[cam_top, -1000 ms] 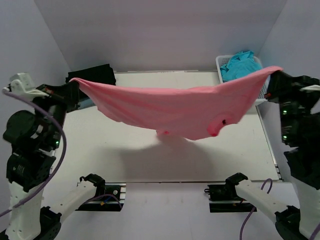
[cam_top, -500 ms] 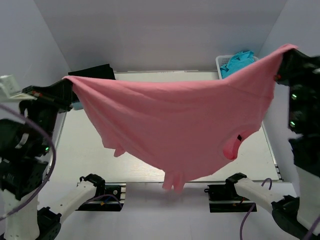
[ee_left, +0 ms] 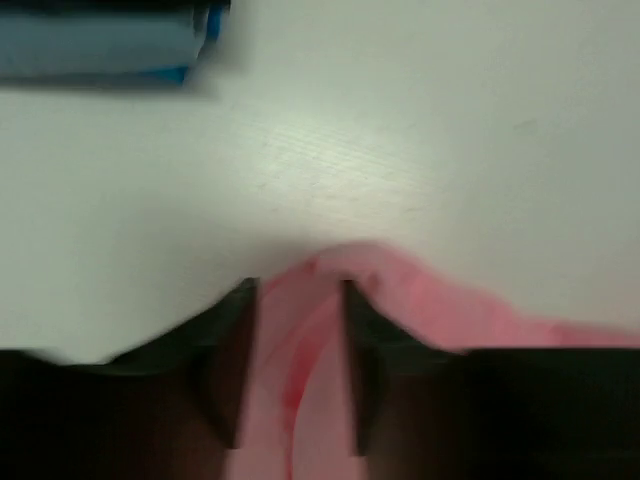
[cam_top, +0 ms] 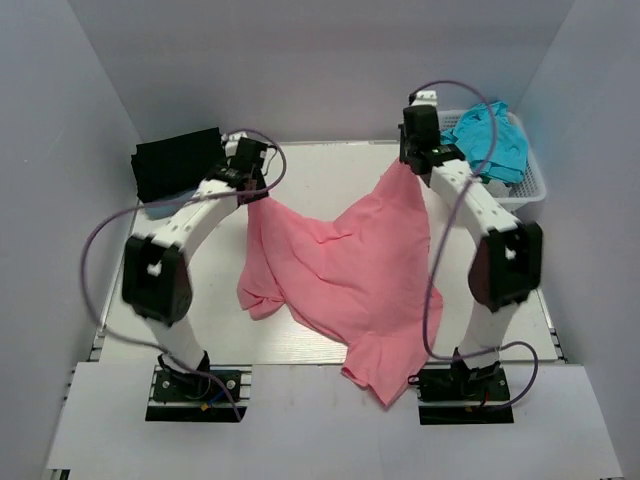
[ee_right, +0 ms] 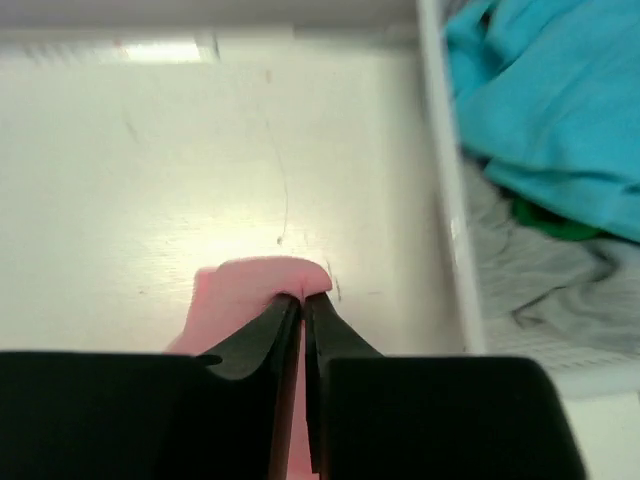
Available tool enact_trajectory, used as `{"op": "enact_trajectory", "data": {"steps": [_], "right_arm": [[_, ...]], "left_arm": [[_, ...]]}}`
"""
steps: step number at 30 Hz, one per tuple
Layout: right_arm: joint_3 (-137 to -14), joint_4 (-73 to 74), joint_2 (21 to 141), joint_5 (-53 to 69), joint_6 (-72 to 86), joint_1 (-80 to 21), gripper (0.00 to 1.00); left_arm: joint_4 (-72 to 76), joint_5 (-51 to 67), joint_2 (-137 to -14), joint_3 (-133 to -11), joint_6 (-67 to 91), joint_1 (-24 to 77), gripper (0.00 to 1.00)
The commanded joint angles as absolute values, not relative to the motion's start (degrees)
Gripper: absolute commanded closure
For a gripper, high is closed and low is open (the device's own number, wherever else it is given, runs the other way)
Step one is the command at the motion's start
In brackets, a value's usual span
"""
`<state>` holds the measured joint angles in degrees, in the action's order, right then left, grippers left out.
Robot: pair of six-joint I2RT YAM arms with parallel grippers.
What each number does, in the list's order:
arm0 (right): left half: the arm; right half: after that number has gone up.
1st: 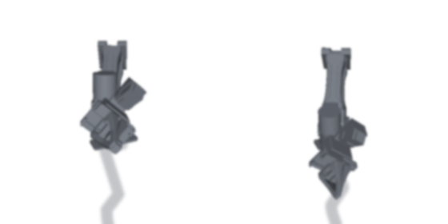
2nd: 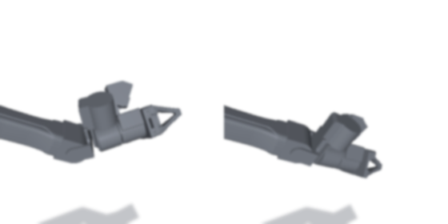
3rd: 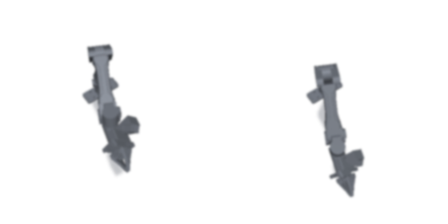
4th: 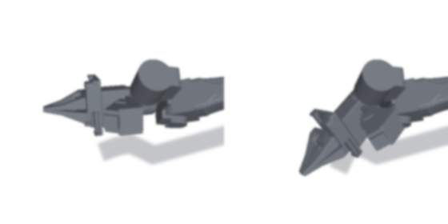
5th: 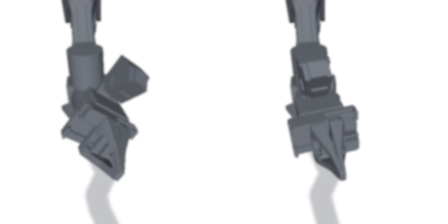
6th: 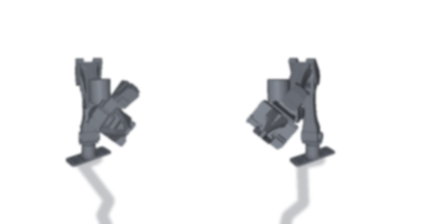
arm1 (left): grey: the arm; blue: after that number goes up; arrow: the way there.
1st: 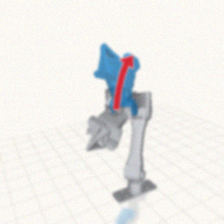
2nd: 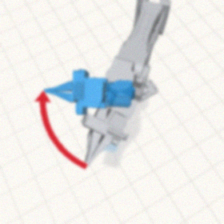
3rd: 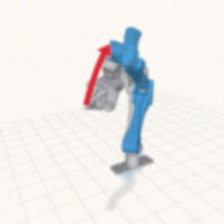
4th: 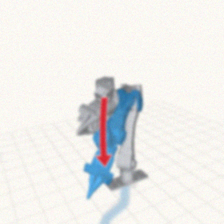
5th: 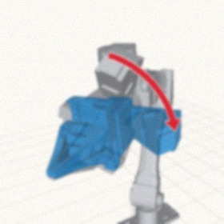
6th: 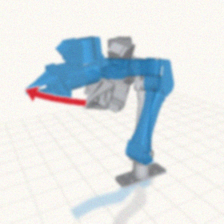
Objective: Fold and stack the t-shirts
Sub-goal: Flatten out the tshirt
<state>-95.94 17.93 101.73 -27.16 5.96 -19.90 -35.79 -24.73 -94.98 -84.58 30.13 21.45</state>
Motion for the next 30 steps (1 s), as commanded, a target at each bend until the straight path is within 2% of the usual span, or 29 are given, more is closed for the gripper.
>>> {"op": "enact_trajectory", "data": {"steps": [1, 2, 3, 4, 6, 7, 12, 18, 25, 30], "right_arm": [[-103.74, 18.53, 109.64, -18.99, 8.53, -17.23, 0.87], [-106.15, 22.72, 113.95, -18.72, 9.05, -17.23, 0.77], [-108.09, 24.16, 115.56, -17.33, 9.05, -17.05, 0.51], [-112.28, 24.87, 116.97, -15.66, 8.7, -17.31, 0.39], [-111.89, 24.88, 118.13, -13.81, 8.09, -17.66, 0.16], [-111.01, 24.0, 116.99, -12.75, 7.74, -17.67, 0.1], [-98.28, 22.59, 107.25, -7.48, 10.45, -18.37, 0.1], [-79.64, 22.41, 95.55, -1.33, 13.36, -21.0, 0.1], [-62.24, 21.19, 83.78, 3.07, 17.31, -23.64, 0.1], [-53.36, 19.78, 78.24, 4.75, 20.38, -24.34, 0.1]], "left_arm": [[-37.87, -23.47, -102.63, -91.36, 31.21, 18.28, 0.39], [-39.19, -22.77, -107.7, -93.93, 31.2, 17.41, 0.32], [-41.55, -22.15, -109.58, -96.13, 31.2, 16.88, 0.2], [-42.36, -22.15, -110.73, -99.02, 30.59, 16.88, 0.15], [-42.97, -22.15, -111.27, -99.58, 29.98, 16.35, 0.03], [-42.98, -22.15, -110.14, -97.93, 29.97, 15.83, 0.0], [-47.35, -21.54, -101.44, -88.0, 34.61, 15.82, 0.0], [-51.59, -14.69, -86.08, -65.79, 40.42, 15.82, 0.0], [-44.85, -6.34, -76.12, -48.97, 46.57, 15.82, 0.0], [-37.1, -2.12, -74.89, -41.5, 48.25, 15.82, 0.15]]}}
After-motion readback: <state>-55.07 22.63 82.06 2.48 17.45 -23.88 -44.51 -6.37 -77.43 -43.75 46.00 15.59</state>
